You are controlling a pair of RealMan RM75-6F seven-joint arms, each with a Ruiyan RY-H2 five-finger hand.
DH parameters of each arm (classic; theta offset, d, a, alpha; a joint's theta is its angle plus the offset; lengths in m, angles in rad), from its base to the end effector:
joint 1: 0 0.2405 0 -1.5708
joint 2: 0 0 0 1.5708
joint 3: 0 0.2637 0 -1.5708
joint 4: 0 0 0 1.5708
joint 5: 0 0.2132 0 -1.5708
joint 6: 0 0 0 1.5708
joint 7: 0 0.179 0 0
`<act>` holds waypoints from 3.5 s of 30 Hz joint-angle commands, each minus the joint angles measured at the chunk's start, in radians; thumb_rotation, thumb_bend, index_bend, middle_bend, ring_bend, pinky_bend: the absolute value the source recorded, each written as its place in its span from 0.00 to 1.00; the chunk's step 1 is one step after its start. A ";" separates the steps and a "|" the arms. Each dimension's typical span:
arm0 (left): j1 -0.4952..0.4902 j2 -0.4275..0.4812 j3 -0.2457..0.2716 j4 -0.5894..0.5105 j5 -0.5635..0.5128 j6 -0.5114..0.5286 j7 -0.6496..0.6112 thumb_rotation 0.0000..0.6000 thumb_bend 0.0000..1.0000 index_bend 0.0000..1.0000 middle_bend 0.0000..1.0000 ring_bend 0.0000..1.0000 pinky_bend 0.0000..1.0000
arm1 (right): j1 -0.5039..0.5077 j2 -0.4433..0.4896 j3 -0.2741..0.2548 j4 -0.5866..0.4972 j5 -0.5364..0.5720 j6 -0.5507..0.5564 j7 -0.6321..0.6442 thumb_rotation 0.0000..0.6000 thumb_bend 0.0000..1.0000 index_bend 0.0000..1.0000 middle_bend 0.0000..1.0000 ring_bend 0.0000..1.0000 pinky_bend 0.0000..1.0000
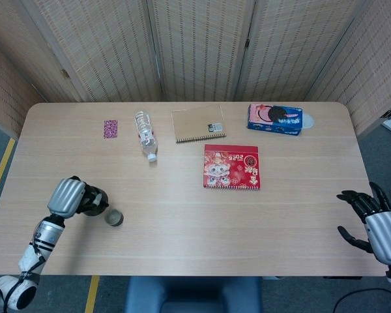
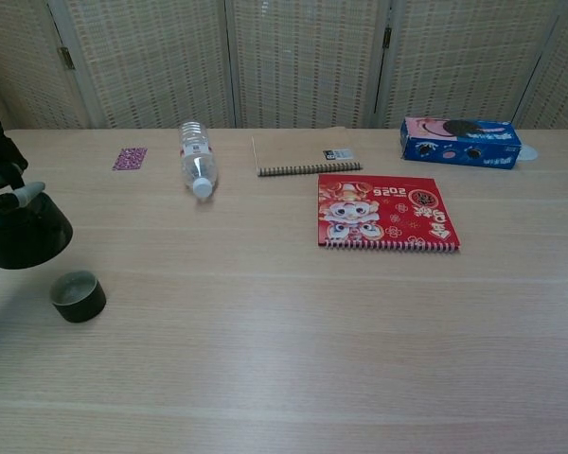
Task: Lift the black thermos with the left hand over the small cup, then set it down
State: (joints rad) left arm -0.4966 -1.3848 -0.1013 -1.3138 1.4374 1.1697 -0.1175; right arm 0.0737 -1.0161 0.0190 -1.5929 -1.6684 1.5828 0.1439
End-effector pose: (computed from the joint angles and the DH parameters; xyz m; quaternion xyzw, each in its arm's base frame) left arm -0.2587 0.3559 0.0605 -0.6766 -0.3822 -0.4249 0.4643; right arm -0.3002 -0.2048 0.1916 0.6261 -0.3457 0.4386 0.5441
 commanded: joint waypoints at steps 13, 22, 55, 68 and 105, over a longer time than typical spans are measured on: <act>-0.054 -0.035 -0.064 0.039 -0.084 -0.088 -0.053 0.42 0.19 1.00 1.00 0.91 0.43 | -0.005 -0.008 0.003 0.014 0.010 0.003 0.009 1.00 0.27 0.23 0.29 0.27 0.04; -0.092 -0.084 -0.088 0.101 -0.140 -0.153 -0.046 0.37 0.17 1.00 1.00 0.91 0.42 | -0.007 -0.011 0.003 0.020 0.013 0.003 0.012 1.00 0.27 0.23 0.29 0.27 0.04; -0.193 -0.298 -0.071 0.548 -0.128 -0.259 -0.071 0.20 0.17 0.95 1.00 0.81 0.35 | -0.002 -0.014 0.010 0.024 0.048 -0.032 0.004 1.00 0.27 0.23 0.29 0.27 0.04; -0.193 -0.312 -0.053 0.550 -0.114 -0.264 -0.038 0.19 0.17 0.85 0.91 0.69 0.34 | 0.002 -0.018 0.010 0.028 0.049 -0.041 0.007 1.00 0.27 0.23 0.29 0.27 0.04; -0.097 -0.147 -0.152 0.207 -0.286 -0.179 0.077 0.27 0.21 0.18 0.26 0.12 0.01 | -0.001 0.002 -0.002 0.017 0.034 -0.045 0.003 1.00 0.27 0.23 0.29 0.27 0.04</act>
State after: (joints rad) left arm -0.6212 -1.5657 -0.2386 -1.0492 1.1622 0.9555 -0.0226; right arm 0.0690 -1.0166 0.0198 -1.5746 -1.6332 1.5446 0.1458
